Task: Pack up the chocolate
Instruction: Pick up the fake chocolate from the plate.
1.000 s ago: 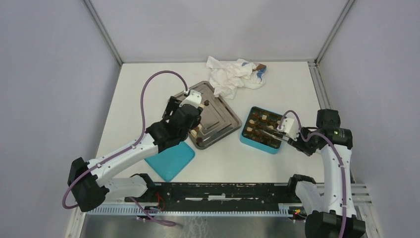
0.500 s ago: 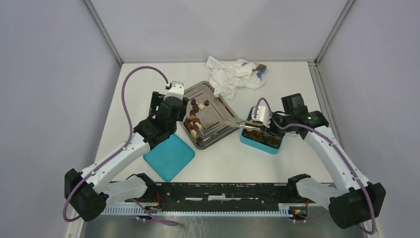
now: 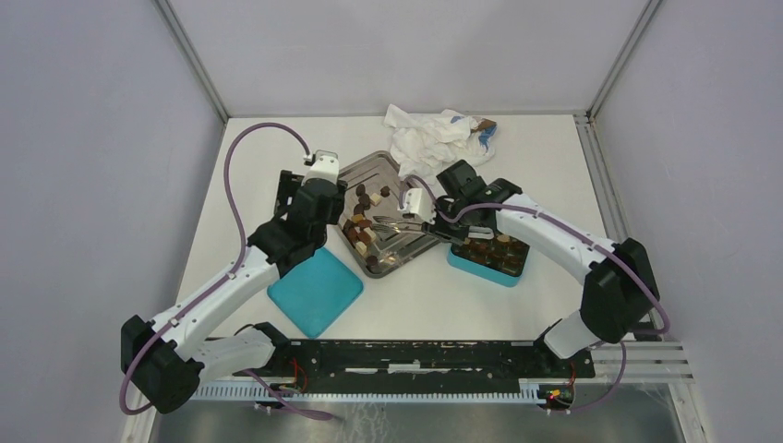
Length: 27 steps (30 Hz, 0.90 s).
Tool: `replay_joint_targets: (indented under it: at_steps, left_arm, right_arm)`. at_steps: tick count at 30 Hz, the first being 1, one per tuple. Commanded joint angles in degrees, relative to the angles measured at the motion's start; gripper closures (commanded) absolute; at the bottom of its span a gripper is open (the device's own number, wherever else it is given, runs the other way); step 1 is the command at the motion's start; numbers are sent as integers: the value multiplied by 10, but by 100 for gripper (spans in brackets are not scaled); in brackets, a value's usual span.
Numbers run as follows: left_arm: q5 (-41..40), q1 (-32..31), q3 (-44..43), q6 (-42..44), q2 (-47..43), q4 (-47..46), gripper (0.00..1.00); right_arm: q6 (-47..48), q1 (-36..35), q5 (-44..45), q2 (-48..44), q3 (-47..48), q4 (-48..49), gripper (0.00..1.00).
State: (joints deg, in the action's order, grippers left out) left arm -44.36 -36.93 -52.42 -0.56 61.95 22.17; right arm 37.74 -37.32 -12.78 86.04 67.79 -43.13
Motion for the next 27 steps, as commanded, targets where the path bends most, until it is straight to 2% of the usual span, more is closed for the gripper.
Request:
replay_joint_targets:
  at_steps: [1,13,27]
  left_arm:
    - [-2,6,1,10,-15,-24,9]
    - [-1,11,1,8,-27,-24,9]
    - [4,12,2,8,-34,-24,9]
  right_arm:
    - [-48,-8,9,43,61,25,62]
    - [-70,-24,27,127,110,15,61]
    - [-74,-27,11,153,108,8,59]
